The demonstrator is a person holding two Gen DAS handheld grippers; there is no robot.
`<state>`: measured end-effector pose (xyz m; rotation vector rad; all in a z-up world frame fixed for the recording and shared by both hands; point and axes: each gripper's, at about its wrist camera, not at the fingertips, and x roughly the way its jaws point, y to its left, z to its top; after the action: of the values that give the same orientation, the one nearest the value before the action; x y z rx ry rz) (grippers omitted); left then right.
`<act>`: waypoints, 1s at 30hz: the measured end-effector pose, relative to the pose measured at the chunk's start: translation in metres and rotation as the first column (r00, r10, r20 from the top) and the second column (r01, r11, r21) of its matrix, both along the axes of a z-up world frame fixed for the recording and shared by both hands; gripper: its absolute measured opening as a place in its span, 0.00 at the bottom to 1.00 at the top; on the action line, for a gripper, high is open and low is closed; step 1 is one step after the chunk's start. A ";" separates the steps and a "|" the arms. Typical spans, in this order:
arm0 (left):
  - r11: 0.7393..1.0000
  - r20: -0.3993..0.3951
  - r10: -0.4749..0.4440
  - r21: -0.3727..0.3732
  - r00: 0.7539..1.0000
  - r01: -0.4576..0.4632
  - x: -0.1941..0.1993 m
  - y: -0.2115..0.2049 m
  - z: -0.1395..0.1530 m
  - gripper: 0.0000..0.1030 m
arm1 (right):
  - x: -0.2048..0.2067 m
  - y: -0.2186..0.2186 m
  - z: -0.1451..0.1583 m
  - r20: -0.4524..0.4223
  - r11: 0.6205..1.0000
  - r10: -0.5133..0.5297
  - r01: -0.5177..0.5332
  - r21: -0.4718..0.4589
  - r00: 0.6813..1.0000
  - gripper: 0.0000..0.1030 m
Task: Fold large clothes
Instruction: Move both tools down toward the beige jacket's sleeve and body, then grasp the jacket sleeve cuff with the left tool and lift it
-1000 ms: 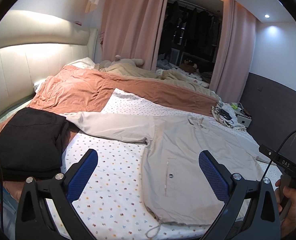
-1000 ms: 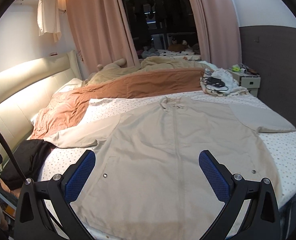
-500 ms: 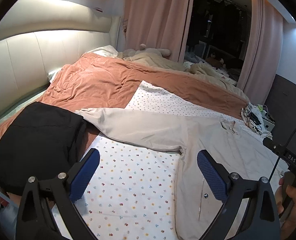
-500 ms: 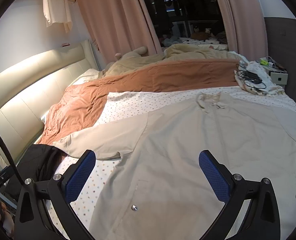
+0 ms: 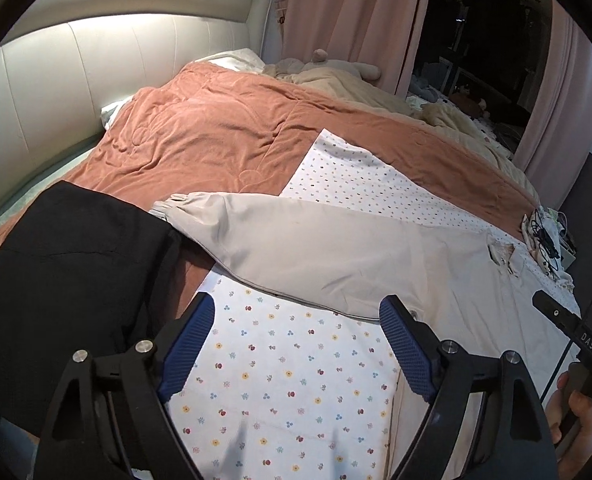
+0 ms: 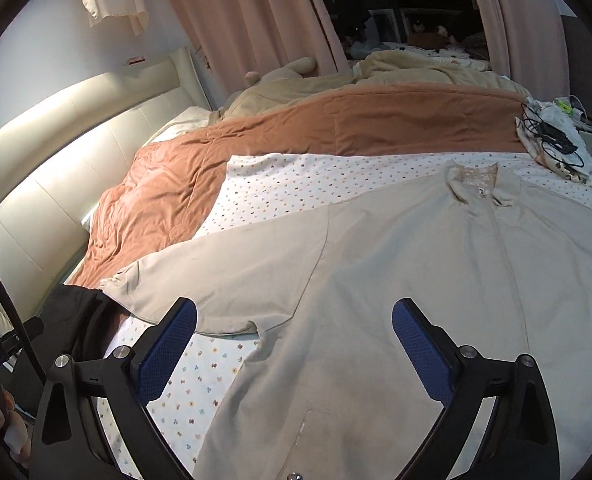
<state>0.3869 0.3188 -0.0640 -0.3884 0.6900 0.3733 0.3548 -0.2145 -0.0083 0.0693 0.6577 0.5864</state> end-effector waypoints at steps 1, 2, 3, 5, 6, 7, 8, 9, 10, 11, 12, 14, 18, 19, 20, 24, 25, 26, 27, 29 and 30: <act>1.000 -0.010 0.009 -0.007 1.000 -0.009 0.005 0.005 -0.003 0.83 | 0.006 0.003 -0.002 -0.006 1.000 0.002 -0.002 -0.002 1.000 0.95; 1.000 -0.023 0.018 -0.010 1.000 -0.018 0.012 0.011 -0.006 0.83 | 0.012 0.007 -0.002 -0.013 1.000 0.003 -0.003 -0.002 1.000 0.95; 1.000 -0.036 0.026 -0.013 0.999 -0.026 0.018 0.015 -0.009 0.81 | 0.021 0.014 -0.004 -0.024 1.000 0.005 -0.006 -0.004 1.000 0.95; 0.999 -0.063 0.043 -0.022 0.997 -0.044 0.031 0.026 -0.017 0.78 | 0.037 0.025 -0.010 -0.044 1.000 0.012 -0.013 -0.016 0.999 0.94; 0.999 -0.072 0.046 -0.024 0.996 -0.048 0.038 0.030 -0.021 0.78 | 0.044 0.031 -0.011 -0.052 1.000 0.017 -0.018 -0.025 0.998 0.93; 0.998 -0.082 0.047 -0.028 0.995 -0.049 0.045 0.034 -0.026 0.78 | 0.054 0.037 -0.016 -0.064 0.999 0.019 -0.021 -0.040 0.998 0.91; 0.998 -0.103 0.054 -0.034 0.993 -0.058 0.054 0.040 -0.033 0.78 | 0.062 0.043 -0.019 -0.076 0.998 0.022 -0.025 -0.052 0.997 0.87; 0.997 -0.121 0.067 -0.039 0.990 -0.072 0.060 0.046 -0.039 0.78 | 0.071 0.050 -0.022 -0.087 0.998 0.024 -0.029 -0.060 0.996 0.85; 0.995 -0.133 0.078 -0.047 0.988 -0.084 0.066 0.051 -0.045 0.77 | 0.080 0.056 -0.026 -0.102 0.997 0.027 -0.034 -0.068 0.994 0.81; 0.994 -0.147 0.088 -0.057 0.985 -0.097 0.074 0.057 -0.053 0.75 | 0.088 0.061 -0.030 -0.117 0.997 0.029 -0.037 -0.070 0.993 0.80; 0.992 -0.160 0.096 -0.063 0.982 -0.107 0.081 0.062 -0.060 0.75 | 0.095 0.064 -0.035 -0.133 0.997 0.029 -0.038 -0.068 0.991 0.80; 0.989 -0.193 0.119 -0.064 0.974 -0.134 0.095 0.073 -0.073 0.74 | 0.111 0.072 -0.046 -0.174 0.997 0.034 -0.046 -0.062 0.984 0.78; 0.982 -0.265 0.173 -0.022 0.948 -0.186 0.118 0.089 -0.098 0.72 | 0.134 0.089 -0.067 -0.231 0.994 0.056 -0.075 -0.074 0.971 0.60; 0.980 -0.283 0.184 -0.015 0.941 -0.196 0.121 0.092 -0.104 0.71 | 0.138 0.092 -0.072 -0.241 0.994 0.064 -0.083 -0.070 0.968 0.52; 0.978 -0.301 0.197 -0.005 0.933 -0.208 0.125 0.095 -0.110 0.71 | 0.142 0.095 -0.075 -0.250 0.994 0.070 -0.089 -0.069 0.966 0.48; 0.971 -0.343 0.232 0.024 0.910 -0.238 0.140 0.112 -0.130 0.57 | 0.152 0.105 -0.084 -0.274 0.993 0.087 -0.106 -0.057 0.958 0.48; 0.969 -0.350 0.236 0.015 0.907 -0.246 0.142 0.117 -0.135 0.52 | 0.155 0.107 -0.086 -0.298 0.993 0.099 -0.115 -0.034 0.950 0.48; 0.967 -0.353 0.237 -0.003 0.905 -0.254 0.144 0.122 -0.140 0.35 | 0.157 0.109 -0.090 -0.321 0.993 0.107 -0.119 -0.019 0.941 0.48; 0.965 -0.350 0.236 -0.028 0.906 -0.262 0.144 0.126 -0.143 0.12 | 0.159 0.109 -0.094 -0.343 0.992 0.109 -0.123 -0.020 0.933 0.48; 0.959 -0.333 0.252 -0.043 0.909 -0.281 0.144 0.128 -0.142 0.07 | 0.162 0.118 -0.102 -0.387 0.988 0.123 -0.150 -0.039 0.914 0.48; 0.959 -0.317 0.254 -0.038 0.914 -0.280 0.144 0.126 -0.136 0.06 | 0.163 0.119 -0.104 -0.396 0.985 0.133 -0.164 -0.045 0.909 0.48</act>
<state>0.5304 0.4449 -0.2001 -0.5115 0.9652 0.6782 0.5182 -0.0953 -0.1125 0.0656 1.0831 0.7014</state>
